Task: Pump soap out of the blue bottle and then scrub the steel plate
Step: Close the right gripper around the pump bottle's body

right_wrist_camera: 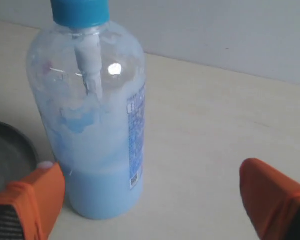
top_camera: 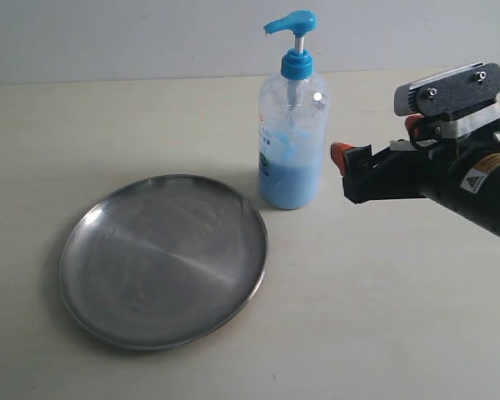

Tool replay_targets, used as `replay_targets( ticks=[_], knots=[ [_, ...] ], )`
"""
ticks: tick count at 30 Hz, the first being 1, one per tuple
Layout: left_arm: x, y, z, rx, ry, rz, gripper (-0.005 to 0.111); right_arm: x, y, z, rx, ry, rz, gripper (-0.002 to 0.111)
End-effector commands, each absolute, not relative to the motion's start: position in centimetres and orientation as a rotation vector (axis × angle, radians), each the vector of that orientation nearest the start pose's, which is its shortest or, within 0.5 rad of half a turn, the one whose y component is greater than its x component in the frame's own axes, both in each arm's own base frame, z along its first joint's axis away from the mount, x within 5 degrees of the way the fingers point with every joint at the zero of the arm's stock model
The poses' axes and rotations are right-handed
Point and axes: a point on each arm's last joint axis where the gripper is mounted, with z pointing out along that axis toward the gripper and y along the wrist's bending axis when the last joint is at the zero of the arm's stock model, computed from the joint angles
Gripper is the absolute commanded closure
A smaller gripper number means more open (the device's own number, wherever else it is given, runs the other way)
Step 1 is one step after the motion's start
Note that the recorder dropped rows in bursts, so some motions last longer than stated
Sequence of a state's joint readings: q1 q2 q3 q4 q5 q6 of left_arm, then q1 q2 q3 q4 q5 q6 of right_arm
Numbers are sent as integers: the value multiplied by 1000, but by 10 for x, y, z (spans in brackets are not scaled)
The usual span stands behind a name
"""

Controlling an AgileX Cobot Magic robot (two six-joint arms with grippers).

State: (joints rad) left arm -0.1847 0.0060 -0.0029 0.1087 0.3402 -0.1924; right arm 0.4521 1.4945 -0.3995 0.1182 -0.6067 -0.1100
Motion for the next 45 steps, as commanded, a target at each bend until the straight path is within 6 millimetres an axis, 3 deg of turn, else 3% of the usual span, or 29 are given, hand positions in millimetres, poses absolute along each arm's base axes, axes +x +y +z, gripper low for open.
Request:
replay_targets(
  ticks=[1, 15, 20, 45],
  knots=[
    [53, -7, 183, 58, 1817, -163, 107, 239, 112, 162, -413, 1866, 257, 18],
    [53, -7, 183, 58, 1817, -163, 107, 250, 125, 120, -457, 1706, 330, 18],
    [53, -7, 183, 58, 1817, -163, 107, 253, 127, 106, -461, 1741, 330, 18],
    [53, -7, 183, 58, 1817, -163, 107, 302, 157, 102, -463, 1641, 420, 18]
  ],
)
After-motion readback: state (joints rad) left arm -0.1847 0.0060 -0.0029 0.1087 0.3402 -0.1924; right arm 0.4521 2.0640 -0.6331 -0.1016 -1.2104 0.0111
